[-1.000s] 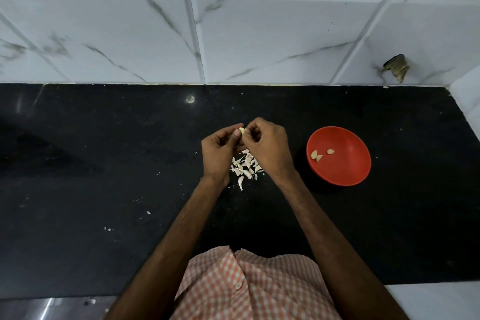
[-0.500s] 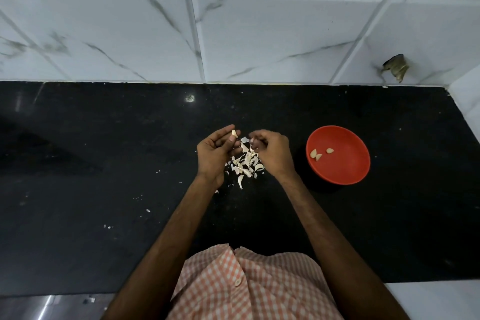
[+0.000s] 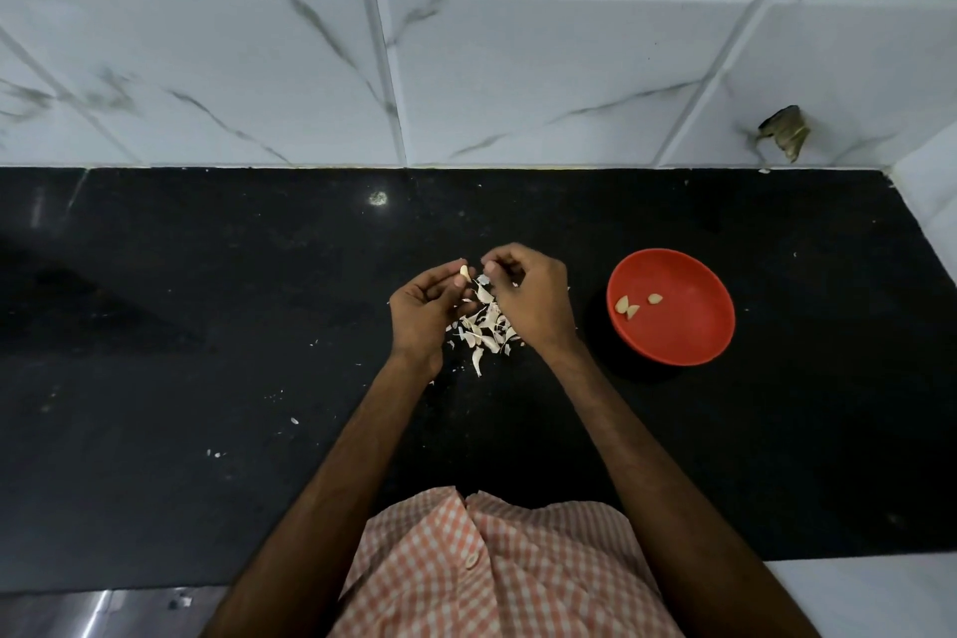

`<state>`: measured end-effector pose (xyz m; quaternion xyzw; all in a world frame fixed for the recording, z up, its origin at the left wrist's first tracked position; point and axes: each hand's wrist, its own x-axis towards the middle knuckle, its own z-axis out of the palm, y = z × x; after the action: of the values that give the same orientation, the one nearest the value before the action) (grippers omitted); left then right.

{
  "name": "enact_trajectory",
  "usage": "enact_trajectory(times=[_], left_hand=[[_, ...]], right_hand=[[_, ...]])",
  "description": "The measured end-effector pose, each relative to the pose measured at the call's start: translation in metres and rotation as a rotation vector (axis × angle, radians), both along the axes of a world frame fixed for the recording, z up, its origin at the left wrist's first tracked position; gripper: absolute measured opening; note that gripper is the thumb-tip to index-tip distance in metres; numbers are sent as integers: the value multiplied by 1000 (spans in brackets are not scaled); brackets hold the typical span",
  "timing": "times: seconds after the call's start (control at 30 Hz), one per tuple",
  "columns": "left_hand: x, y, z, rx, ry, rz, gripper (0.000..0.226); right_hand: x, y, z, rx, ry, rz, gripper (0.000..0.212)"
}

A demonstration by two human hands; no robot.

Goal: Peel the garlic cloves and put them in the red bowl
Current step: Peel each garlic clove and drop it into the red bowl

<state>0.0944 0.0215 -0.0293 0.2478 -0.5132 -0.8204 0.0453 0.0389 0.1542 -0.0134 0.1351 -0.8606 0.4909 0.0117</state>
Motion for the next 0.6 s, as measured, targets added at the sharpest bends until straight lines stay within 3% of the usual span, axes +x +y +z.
enact_trajectory(times=[0.6], left_hand=[[-4,4,-1,-466,132,-7,18]], right_hand=[[-4,-5,5,122,-20,72,8]])
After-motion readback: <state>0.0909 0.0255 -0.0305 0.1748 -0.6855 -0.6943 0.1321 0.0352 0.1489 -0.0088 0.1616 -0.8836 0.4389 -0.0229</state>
